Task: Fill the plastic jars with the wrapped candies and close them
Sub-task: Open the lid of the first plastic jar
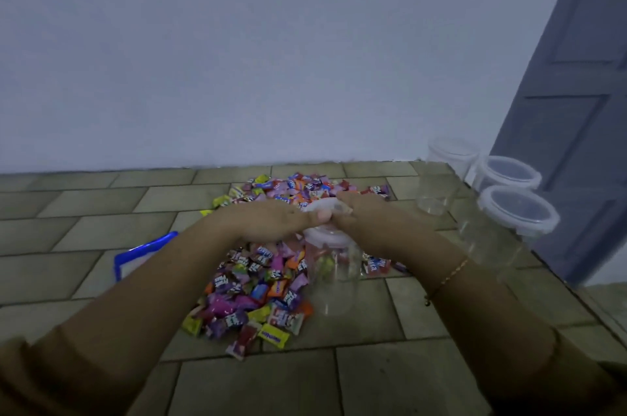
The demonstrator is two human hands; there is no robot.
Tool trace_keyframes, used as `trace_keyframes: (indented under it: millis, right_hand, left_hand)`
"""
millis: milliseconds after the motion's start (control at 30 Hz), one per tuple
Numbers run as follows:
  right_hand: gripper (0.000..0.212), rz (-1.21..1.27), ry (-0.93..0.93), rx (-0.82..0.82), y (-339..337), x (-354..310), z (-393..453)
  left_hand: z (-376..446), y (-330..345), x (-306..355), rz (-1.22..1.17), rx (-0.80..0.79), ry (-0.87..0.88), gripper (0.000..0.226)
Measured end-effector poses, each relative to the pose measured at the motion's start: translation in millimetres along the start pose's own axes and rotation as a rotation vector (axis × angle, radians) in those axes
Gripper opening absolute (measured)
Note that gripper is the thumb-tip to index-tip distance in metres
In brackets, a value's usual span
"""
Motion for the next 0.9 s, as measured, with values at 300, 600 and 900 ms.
trace_keyframes:
  millis: [300, 600, 900]
  right_hand:
    - [0.054, 0.306, -0.140, 0.165, 28.4, -0.2, 31.7]
    - [0.036, 0.798, 0.070, 0.466, 43.6, 11.7, 34.6]
    - [0.049, 0.581, 0.136, 0.564, 54.9, 23.0, 36.3]
  left_hand:
    - [5.6, 5.3, -34.1, -0.381, 0.133, 0.026, 0.043]
    - [33.3, 35.6, -29.3, -1.183, 0.125, -0.074, 0.039]
    - [30.4, 49.1, -27.4, -1.151, 0.272, -0.058, 0.075]
Point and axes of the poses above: each hand's wrist, its own z-axis towards the middle knuckle, its own y-axis out of the palm, x = y × z, the point moved 1 cm from there along z, towards the middle knuckle, and after that the axes turned 13 degrees about -y, right-handed, at the moved point
